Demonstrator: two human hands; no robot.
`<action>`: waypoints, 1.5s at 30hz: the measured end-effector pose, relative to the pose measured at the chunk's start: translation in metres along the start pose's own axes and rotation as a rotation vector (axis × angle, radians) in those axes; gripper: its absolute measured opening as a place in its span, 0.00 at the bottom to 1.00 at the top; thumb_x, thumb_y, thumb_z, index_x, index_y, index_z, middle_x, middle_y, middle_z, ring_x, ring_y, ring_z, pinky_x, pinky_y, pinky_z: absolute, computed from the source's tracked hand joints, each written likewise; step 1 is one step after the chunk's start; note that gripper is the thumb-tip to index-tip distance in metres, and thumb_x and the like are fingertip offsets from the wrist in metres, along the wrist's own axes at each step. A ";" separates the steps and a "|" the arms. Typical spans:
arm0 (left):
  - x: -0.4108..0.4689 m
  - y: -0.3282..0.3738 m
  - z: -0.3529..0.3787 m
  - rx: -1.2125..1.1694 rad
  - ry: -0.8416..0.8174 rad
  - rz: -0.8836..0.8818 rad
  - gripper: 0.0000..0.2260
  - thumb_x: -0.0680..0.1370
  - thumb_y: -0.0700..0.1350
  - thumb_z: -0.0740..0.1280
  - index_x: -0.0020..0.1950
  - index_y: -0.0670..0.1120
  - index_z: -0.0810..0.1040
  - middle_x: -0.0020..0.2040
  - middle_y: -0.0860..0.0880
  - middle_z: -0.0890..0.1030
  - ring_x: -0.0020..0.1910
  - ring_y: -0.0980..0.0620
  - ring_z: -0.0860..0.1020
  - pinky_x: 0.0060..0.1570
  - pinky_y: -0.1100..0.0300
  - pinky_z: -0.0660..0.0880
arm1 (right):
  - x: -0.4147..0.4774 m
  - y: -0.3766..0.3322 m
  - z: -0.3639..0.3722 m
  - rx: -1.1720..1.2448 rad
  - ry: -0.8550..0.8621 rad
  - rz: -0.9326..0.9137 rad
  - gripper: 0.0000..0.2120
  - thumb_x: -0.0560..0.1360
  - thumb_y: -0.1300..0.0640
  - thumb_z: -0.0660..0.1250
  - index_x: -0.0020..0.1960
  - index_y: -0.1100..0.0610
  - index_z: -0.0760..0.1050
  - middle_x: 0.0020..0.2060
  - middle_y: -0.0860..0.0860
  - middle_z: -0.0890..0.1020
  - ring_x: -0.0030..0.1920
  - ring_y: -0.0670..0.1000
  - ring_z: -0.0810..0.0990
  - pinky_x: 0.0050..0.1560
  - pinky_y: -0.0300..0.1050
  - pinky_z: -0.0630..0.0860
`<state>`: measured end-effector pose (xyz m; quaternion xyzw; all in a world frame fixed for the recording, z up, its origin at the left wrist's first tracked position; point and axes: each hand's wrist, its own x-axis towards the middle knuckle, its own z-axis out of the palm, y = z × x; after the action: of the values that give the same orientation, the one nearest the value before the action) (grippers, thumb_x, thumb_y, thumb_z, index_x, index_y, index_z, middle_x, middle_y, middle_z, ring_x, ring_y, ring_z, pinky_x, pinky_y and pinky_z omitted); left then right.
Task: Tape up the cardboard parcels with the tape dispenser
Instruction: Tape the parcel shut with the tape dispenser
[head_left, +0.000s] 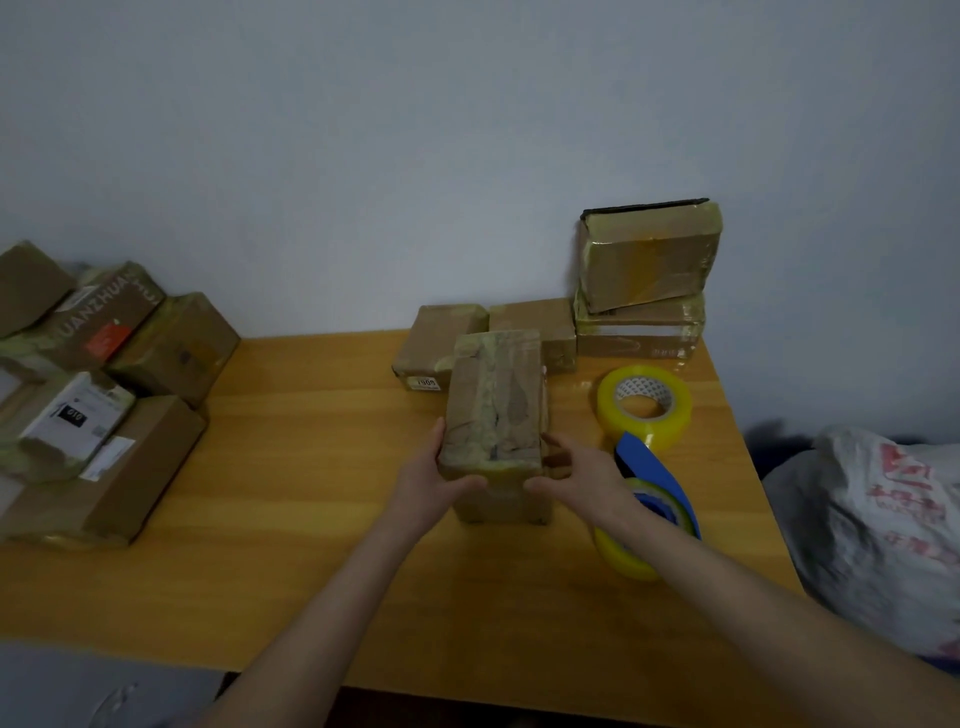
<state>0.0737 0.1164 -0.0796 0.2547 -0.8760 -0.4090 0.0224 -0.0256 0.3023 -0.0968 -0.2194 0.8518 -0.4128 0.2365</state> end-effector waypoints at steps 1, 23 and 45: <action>0.000 0.003 0.001 0.008 0.045 -0.003 0.44 0.70 0.52 0.76 0.78 0.47 0.55 0.72 0.50 0.69 0.67 0.50 0.71 0.59 0.58 0.74 | -0.001 -0.002 0.001 -0.008 0.041 -0.013 0.36 0.70 0.46 0.75 0.74 0.51 0.65 0.60 0.49 0.80 0.58 0.48 0.78 0.55 0.45 0.78; 0.006 0.004 -0.019 -0.140 0.228 0.039 0.26 0.69 0.48 0.76 0.63 0.51 0.69 0.54 0.56 0.73 0.52 0.53 0.77 0.50 0.54 0.78 | -0.025 -0.030 0.033 -0.247 0.190 -0.169 0.24 0.75 0.50 0.71 0.68 0.52 0.71 0.55 0.48 0.83 0.51 0.48 0.82 0.47 0.42 0.79; 0.020 -0.006 -0.042 0.816 -0.316 0.376 0.35 0.71 0.66 0.64 0.75 0.66 0.53 0.78 0.52 0.39 0.77 0.49 0.41 0.73 0.42 0.45 | 0.080 -0.042 -0.046 -0.226 0.109 0.196 0.33 0.73 0.35 0.66 0.72 0.50 0.67 0.63 0.52 0.77 0.61 0.54 0.76 0.56 0.53 0.77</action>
<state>0.0691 0.0747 -0.0595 0.0145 -0.9887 -0.0540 -0.1392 -0.1084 0.2606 -0.0550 -0.1377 0.9216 -0.3007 0.2030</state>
